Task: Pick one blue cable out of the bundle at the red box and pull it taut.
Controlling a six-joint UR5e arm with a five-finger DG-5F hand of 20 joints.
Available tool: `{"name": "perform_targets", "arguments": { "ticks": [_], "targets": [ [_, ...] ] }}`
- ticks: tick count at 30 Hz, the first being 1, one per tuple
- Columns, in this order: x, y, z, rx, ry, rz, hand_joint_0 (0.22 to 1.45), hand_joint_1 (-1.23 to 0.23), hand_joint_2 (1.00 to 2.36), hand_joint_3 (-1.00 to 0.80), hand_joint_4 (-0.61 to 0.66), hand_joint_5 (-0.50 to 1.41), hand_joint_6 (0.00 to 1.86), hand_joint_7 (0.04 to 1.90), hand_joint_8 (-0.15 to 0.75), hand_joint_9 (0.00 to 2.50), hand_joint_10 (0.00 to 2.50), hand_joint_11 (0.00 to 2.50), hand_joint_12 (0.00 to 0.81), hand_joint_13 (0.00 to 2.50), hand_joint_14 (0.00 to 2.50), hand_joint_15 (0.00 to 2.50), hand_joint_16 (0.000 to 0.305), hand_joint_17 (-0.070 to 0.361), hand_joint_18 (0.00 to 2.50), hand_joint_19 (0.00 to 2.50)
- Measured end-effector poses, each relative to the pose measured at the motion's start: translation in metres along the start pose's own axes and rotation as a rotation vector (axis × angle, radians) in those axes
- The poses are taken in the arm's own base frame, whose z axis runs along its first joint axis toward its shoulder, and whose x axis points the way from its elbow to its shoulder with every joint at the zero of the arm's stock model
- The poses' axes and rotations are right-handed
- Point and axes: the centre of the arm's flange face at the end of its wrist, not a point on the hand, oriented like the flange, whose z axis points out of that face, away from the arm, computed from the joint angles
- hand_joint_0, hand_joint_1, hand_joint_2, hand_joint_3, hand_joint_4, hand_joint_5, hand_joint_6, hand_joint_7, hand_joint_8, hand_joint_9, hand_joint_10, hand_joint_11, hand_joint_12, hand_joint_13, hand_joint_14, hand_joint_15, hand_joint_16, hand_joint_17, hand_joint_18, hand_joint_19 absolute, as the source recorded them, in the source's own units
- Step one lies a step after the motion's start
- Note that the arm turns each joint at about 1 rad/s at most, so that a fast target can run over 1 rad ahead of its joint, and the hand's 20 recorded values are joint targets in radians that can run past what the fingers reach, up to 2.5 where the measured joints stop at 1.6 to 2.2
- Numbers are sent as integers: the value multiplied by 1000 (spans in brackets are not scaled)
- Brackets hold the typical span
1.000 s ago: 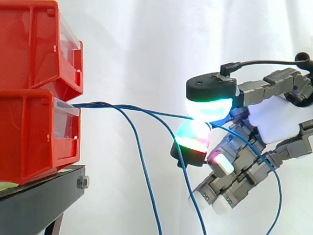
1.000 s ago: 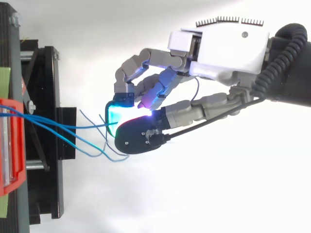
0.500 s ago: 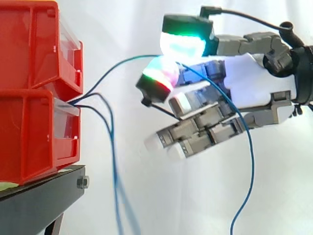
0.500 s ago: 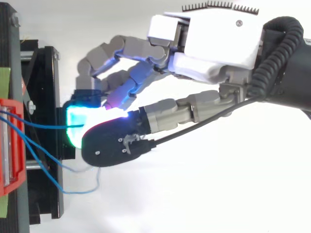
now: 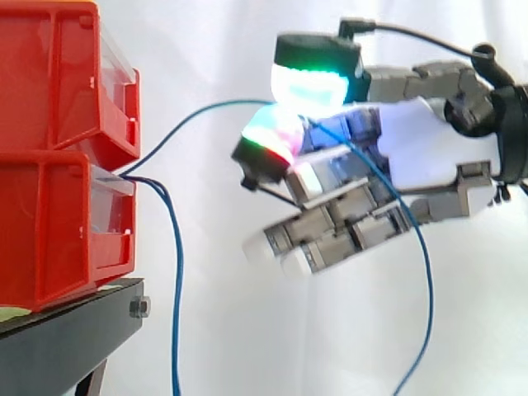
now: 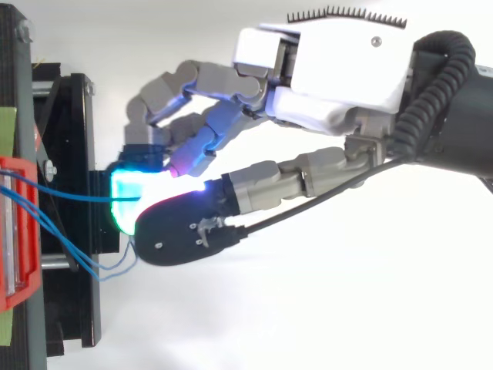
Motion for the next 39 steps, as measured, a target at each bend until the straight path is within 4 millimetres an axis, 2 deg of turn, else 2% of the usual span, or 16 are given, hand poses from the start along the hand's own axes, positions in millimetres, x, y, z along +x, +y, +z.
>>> {"name": "perform_targets", "arguments": {
  "ticks": [5, 18, 26, 39],
  "targets": [
    [0, -20, -4, 22, 1, 8, 638, -835, 1019, -99, 54, -122, 893, 1013, 334, 900, 11, 788, 341, 501, 9, 238, 48, 108, 486, 185],
    [1, -26, -4, 18, 12, 18, 638, -833, 1019, -102, 47, -124, 894, 1004, 335, 880, 8, 773, 340, 483, 9, 235, 48, 108, 481, 185],
    [4, -55, -7, -13, 81, 39, 640, -833, 1019, -103, 47, -124, 894, 1002, 335, 876, 10, 769, 340, 482, 9, 231, 48, 107, 480, 185],
    [5, -59, -7, -23, 85, 34, 640, -834, 1019, -102, 46, -125, 895, 999, 335, 875, 8, 771, 341, 481, 9, 233, 48, 108, 480, 185]
  ]
}}
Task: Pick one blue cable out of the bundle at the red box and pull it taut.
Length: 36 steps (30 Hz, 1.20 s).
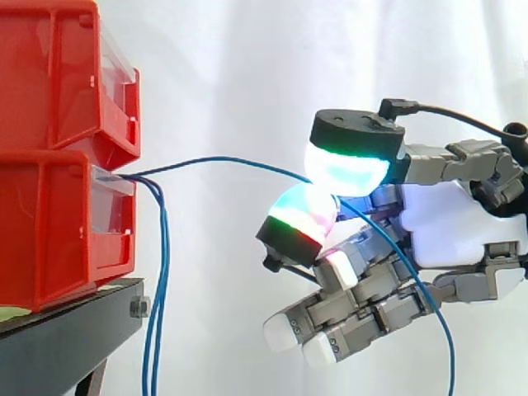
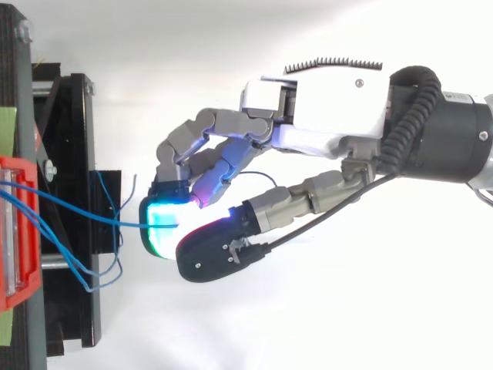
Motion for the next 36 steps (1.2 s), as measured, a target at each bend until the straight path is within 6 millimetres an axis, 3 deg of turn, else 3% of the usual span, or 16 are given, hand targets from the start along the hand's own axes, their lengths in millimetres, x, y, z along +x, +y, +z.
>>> {"name": "perform_targets", "arguments": {
  "ticks": [36],
  "targets": [
    [1, 0, 0, 4, 0, -40, 640, -829, 1019, -99, 44, -125, 897, 985, 333, 858, 10, 731, 340, 487, 9, 227, 48, 109, 487, 172]
  ]
}}
